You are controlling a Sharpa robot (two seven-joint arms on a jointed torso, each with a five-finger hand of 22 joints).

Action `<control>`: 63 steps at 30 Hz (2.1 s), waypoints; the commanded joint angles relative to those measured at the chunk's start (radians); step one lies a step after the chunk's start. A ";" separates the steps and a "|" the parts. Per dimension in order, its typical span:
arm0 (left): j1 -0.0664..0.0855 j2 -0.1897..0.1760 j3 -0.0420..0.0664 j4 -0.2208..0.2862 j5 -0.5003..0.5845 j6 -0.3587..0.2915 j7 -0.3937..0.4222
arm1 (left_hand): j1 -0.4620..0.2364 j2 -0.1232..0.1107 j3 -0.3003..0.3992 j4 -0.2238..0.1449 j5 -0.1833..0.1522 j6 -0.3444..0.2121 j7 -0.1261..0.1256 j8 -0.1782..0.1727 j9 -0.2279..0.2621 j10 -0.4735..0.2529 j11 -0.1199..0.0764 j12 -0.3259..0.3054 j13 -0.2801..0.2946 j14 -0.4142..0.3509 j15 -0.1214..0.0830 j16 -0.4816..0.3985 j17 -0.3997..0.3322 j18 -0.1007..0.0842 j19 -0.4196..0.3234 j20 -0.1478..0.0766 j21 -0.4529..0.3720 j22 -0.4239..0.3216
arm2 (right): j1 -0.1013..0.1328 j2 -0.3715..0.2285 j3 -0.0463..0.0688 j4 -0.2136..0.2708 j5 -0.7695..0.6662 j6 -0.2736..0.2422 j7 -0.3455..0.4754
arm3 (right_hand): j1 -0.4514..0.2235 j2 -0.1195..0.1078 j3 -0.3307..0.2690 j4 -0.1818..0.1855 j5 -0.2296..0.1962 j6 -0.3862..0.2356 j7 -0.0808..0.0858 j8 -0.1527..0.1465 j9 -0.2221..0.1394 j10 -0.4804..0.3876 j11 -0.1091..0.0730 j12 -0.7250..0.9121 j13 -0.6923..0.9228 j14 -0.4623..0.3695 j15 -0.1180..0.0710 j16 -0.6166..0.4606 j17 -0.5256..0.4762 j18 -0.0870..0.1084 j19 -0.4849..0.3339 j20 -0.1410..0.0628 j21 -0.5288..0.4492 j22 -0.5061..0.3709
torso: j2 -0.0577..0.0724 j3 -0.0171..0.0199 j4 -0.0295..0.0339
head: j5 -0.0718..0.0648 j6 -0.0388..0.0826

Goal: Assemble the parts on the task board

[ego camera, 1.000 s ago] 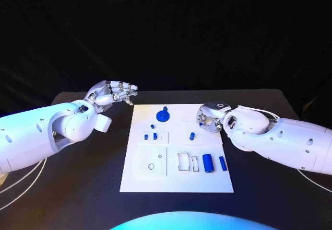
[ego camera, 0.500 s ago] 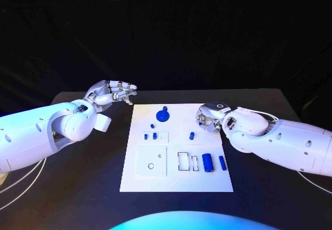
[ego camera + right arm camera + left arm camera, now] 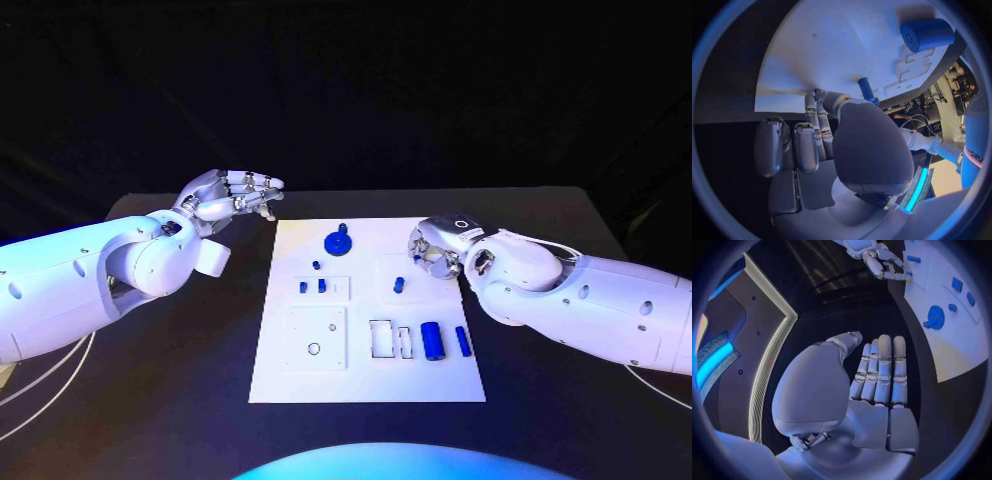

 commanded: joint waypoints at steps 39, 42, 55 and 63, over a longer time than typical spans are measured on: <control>-0.002 0.018 -0.002 0.014 0.027 -0.019 0.007 | 0.005 0.002 -0.004 -0.005 0.004 -0.019 0.006 -0.007 -0.005 -0.017 0.004 0.005 -0.002 -0.001 0.007 -0.007 -0.002 0.012 0.010 0.002 -0.007 -0.003 | -0.089 0.022 0.010 0.266 0.027 -0.173 0.094 | -0.017 0.004 0.003 -0.019 0.002 0.009 0.000 0.008 0.007 0.020 -0.009 0.006 -0.003 0.057 -0.002 0.002 0.010 -0.020 0.034 -0.007 0.011 0.145 | 0.001 -0.0021 0.0021 | 0.126 -0.033; -0.002 0.021 -0.002 0.020 0.031 -0.026 0.008 | 0.004 0.002 -0.004 -0.004 0.004 -0.020 0.006 -0.007 -0.005 -0.018 0.005 0.006 -0.002 -0.001 0.007 -0.007 -0.002 0.012 0.010 0.002 -0.007 -0.003 | -0.102 0.042 0.008 0.255 0.018 -0.163 0.090 | -0.018 0.004 0.004 -0.020 0.002 0.008 0.000 0.007 0.008 0.020 -0.009 0.006 -0.004 0.057 -0.003 0.001 0.009 -0.020 0.034 -0.008 0.010 0.145 | 0.001 -0.0030 0.0022 | 0.133 -0.040; -0.002 0.030 -0.003 0.039 0.038 -0.035 0.011 | 0.004 0.002 -0.005 -0.004 0.004 -0.020 0.007 -0.007 -0.005 -0.018 0.005 0.006 -0.002 -0.001 0.007 -0.007 -0.002 0.012 0.010 0.002 -0.008 -0.004 | -0.134 0.103 0.001 0.208 -0.027 -0.137 0.052 | -0.019 0.005 0.005 -0.022 0.002 0.007 0.001 0.007 0.008 0.019 -0.008 0.005 -0.004 0.057 -0.003 0.001 0.008 -0.019 0.033 -0.008 0.009 0.144 | 0.001 -0.0026 0.0020 | 0.160 -0.061; -0.002 0.032 -0.003 0.040 0.040 -0.034 0.010 | 0.004 0.002 -0.005 -0.004 0.004 -0.020 0.007 -0.007 -0.005 -0.018 0.005 0.006 -0.002 -0.001 0.007 -0.007 -0.002 0.012 0.010 0.002 -0.008 -0.004 | -0.142 0.120 -0.001 0.197 -0.037 -0.116 0.047 | -0.020 0.005 0.006 -0.023 0.002 0.007 0.001 0.007 0.009 0.019 -0.008 0.005 -0.005 0.057 -0.003 0.002 0.009 -0.020 0.034 -0.008 0.009 0.145 | 0.001 -0.0015 0.0008 | 0.166 -0.068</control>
